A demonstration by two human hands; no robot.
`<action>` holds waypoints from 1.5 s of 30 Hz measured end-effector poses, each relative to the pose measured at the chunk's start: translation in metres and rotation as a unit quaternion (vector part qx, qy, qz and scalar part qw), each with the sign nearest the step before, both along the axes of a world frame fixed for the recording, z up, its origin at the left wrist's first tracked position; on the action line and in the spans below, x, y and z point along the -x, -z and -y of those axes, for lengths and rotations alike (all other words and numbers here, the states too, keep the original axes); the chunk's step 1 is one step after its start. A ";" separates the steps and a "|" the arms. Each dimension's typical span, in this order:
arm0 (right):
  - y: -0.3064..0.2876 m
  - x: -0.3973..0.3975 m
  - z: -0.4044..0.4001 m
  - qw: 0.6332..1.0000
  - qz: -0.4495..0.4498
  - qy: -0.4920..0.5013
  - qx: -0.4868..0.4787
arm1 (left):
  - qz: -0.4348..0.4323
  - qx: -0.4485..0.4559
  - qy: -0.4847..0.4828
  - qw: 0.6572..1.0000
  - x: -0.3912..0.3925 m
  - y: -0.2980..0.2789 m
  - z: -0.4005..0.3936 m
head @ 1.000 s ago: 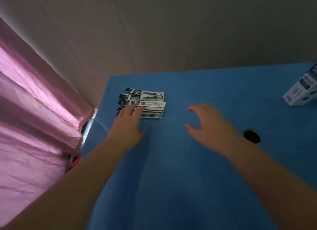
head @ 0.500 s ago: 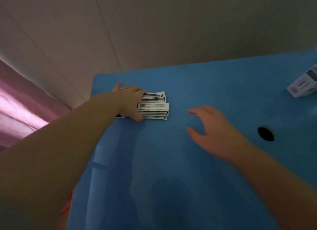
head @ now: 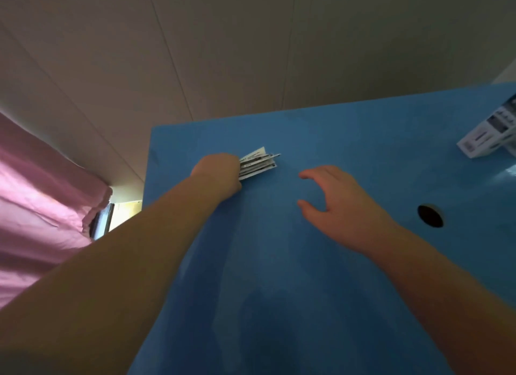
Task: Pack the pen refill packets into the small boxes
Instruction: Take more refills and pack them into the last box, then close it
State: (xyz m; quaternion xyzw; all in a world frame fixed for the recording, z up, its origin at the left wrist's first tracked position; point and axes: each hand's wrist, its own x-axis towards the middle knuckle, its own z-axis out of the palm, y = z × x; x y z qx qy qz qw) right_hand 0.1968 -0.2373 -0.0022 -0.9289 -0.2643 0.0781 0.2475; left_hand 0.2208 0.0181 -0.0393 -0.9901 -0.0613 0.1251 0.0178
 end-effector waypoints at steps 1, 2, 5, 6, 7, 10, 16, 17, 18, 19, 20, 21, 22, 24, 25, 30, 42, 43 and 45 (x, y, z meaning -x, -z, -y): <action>-0.001 0.002 0.001 1.000 -0.001 0.002 0.001 | -0.003 0.002 -0.006 1.000 0.004 0.000 0.001; -0.002 0.004 0.002 1.000 0.000 0.004 0.002 | -0.006 0.010 -0.010 1.000 0.009 0.000 0.001; -0.006 0.012 0.006 1.000 0.005 0.008 -0.001 | -0.011 0.042 0.000 0.999 0.027 0.000 0.008; -0.007 0.014 0.007 1.000 0.007 0.011 0.000 | -0.009 0.063 0.001 0.998 0.035 -0.001 0.012; -0.009 0.017 0.009 1.000 0.009 0.013 0.000 | -0.002 0.093 -0.007 0.996 0.043 -0.002 0.016; -0.018 0.026 0.017 1.000 0.021 0.018 0.002 | 0.053 0.222 -0.059 0.972 0.066 -0.010 0.028; -0.029 0.047 0.037 0.998 0.032 0.045 0.009 | 0.159 0.470 -0.181 0.850 0.120 -0.034 0.068; -0.030 0.052 0.040 0.998 0.034 0.045 0.013 | 0.168 0.493 -0.202 0.829 0.127 -0.037 0.075; -0.031 0.057 0.044 0.998 0.032 0.045 0.018 | 0.172 0.520 -0.223 0.807 0.133 -0.040 0.082; -0.033 0.061 0.048 0.998 0.030 0.042 0.021 | 0.174 0.546 -0.242 0.783 0.137 -0.043 0.088; -0.035 0.066 0.053 0.998 0.030 0.040 0.024 | 0.171 0.571 -0.256 0.761 0.141 -0.046 0.093; -0.037 0.069 0.058 0.998 0.033 0.037 0.026 | 0.165 0.594 -0.264 0.742 0.145 -0.052 0.098; -0.040 0.072 0.063 0.998 0.039 0.036 0.028 | 0.158 0.614 -0.265 0.726 0.149 -0.058 0.103; -0.045 0.078 0.077 0.997 0.058 0.040 0.031 | 0.149 0.635 -0.261 0.712 0.158 -0.069 0.115; -0.048 0.080 0.085 0.996 0.065 0.044 0.031 | 0.147 0.640 -0.259 0.709 0.162 -0.073 0.122; -0.060 0.094 0.135 0.995 0.064 0.071 0.027 | 0.154 0.639 -0.231 0.717 0.170 -0.090 0.169; -0.075 0.139 0.351 0.988 0.080 0.114 0.062 | 0.186 0.649 -0.184 0.715 0.198 -0.108 0.377; -0.075 0.143 0.370 0.988 0.079 0.116 0.061 | 0.186 0.652 -0.178 0.713 0.202 -0.109 0.397; -0.075 0.148 0.407 0.987 0.081 0.122 0.061 | 0.185 0.664 -0.172 0.704 0.206 -0.108 0.433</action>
